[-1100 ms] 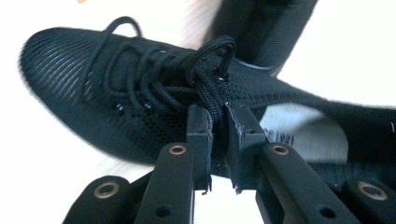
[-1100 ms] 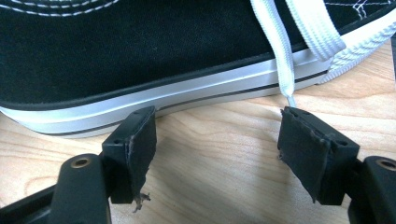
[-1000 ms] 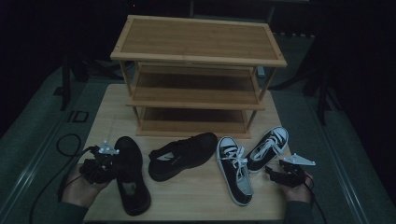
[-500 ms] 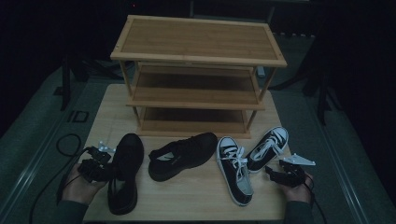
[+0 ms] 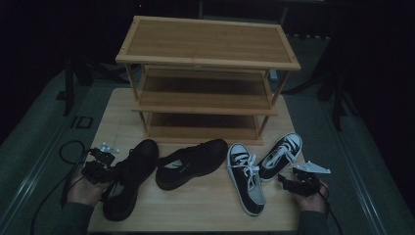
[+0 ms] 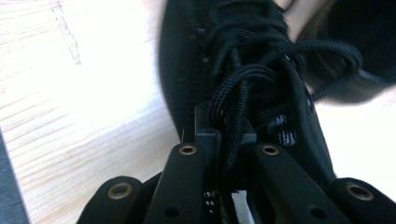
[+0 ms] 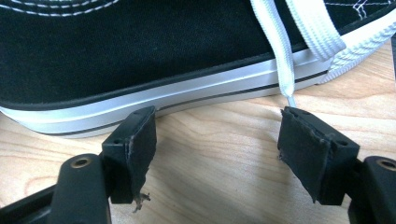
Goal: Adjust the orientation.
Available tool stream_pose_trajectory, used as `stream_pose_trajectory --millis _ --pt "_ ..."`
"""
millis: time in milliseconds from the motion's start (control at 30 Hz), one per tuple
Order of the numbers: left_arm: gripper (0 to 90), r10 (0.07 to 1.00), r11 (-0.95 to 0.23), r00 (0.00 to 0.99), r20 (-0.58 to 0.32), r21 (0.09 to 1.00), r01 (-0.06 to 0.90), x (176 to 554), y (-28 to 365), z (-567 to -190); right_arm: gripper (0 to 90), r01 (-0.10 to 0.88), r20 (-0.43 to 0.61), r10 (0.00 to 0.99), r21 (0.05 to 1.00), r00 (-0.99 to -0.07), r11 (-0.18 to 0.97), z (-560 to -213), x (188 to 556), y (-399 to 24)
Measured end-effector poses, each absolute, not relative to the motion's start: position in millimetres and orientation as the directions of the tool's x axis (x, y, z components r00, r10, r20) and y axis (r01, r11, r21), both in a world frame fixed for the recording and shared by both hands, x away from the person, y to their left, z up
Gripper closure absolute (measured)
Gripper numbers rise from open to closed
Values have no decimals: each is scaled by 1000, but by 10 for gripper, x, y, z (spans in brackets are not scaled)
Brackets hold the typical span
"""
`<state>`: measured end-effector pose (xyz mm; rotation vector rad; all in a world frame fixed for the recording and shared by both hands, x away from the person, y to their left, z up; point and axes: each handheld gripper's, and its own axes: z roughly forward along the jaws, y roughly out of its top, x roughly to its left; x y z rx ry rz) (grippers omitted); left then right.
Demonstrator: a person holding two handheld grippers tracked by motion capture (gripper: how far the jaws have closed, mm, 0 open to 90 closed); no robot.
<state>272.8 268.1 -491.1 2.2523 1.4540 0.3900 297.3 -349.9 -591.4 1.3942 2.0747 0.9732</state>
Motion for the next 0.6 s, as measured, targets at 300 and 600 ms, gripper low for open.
stream_pose_trajectory --millis 300,600 --pt "874 900 -376 434 28 552 744 2953 2660 -4815 277 602 15 923 762 -384 238 -5914 2973 -3499" --pt "873 851 -454 522 62 587 670 3329 2654 -4793 277 602 15 923 763 -384 238 -5914 2973 -3500"
